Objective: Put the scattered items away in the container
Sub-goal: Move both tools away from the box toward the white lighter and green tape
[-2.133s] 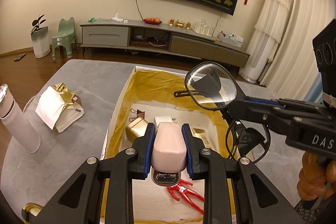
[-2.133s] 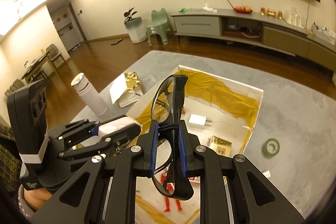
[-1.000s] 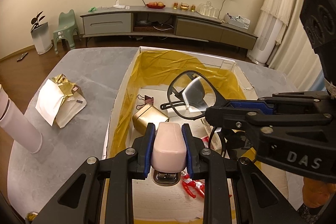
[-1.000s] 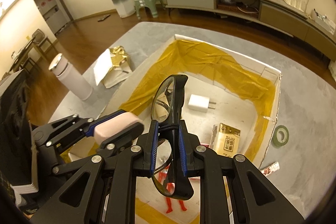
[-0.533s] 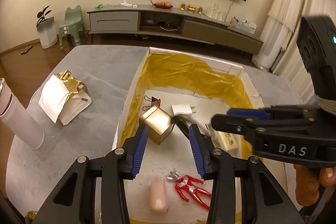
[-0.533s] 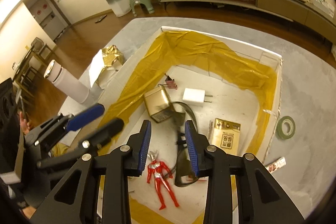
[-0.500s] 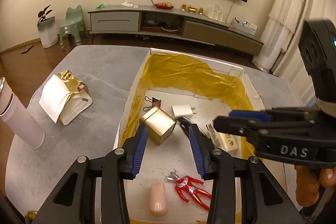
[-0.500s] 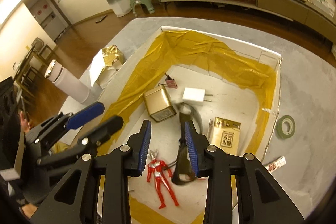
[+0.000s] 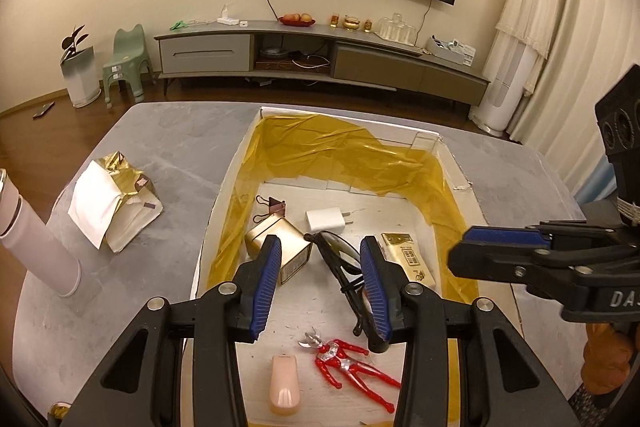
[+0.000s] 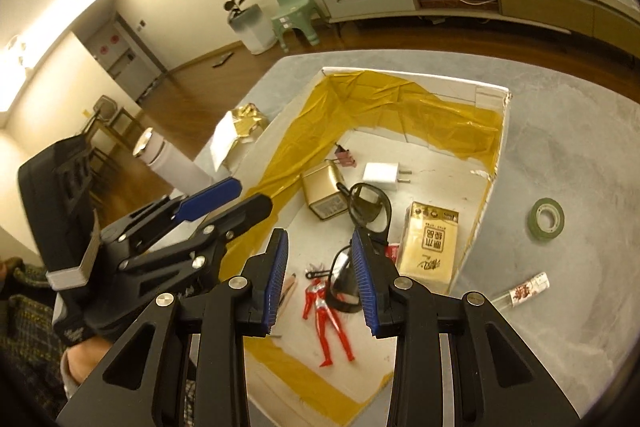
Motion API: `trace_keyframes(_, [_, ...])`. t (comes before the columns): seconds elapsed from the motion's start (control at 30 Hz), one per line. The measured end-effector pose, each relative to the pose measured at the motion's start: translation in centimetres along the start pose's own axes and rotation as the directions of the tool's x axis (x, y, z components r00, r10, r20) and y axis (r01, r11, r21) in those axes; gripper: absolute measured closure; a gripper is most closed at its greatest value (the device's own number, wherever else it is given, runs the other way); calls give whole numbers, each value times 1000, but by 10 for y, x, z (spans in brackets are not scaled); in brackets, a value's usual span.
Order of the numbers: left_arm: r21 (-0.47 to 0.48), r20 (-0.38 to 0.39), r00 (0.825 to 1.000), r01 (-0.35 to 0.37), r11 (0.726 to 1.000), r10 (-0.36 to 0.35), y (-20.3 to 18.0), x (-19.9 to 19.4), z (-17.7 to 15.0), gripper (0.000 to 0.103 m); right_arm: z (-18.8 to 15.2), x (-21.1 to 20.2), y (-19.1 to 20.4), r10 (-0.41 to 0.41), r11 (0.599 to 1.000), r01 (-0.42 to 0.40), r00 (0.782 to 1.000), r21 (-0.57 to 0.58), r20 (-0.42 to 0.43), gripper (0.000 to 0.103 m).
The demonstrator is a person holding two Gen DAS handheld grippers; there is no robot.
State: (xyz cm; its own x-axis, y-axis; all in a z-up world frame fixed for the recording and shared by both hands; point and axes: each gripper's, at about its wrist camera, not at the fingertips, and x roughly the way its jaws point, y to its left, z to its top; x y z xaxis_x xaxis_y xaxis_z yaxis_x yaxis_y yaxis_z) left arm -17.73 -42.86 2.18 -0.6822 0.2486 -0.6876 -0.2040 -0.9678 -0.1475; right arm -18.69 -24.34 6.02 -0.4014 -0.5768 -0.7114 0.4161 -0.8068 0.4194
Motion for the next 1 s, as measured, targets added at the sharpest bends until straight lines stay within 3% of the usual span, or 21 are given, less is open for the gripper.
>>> trace_keyframes(0.3, [84, 25, 999, 21, 996, -23, -26, -12, -4, 60, -22, -41, -9, 105, 989, -98, 993, -108, 57, 67])
trace_keyframes(0.57, [153, 32, 995, 86, 984, -92, -56, -17, -7, 60, -49, -61, -20, 108, 982, -94, 991, -165, 79, 67])
trace_keyframes(1.0, [278, -8, 986, 165, 946, -169, -123, -9, -12, 60, -77, -68, -79, 89, 994, -83, 992, -67, 87, 67])
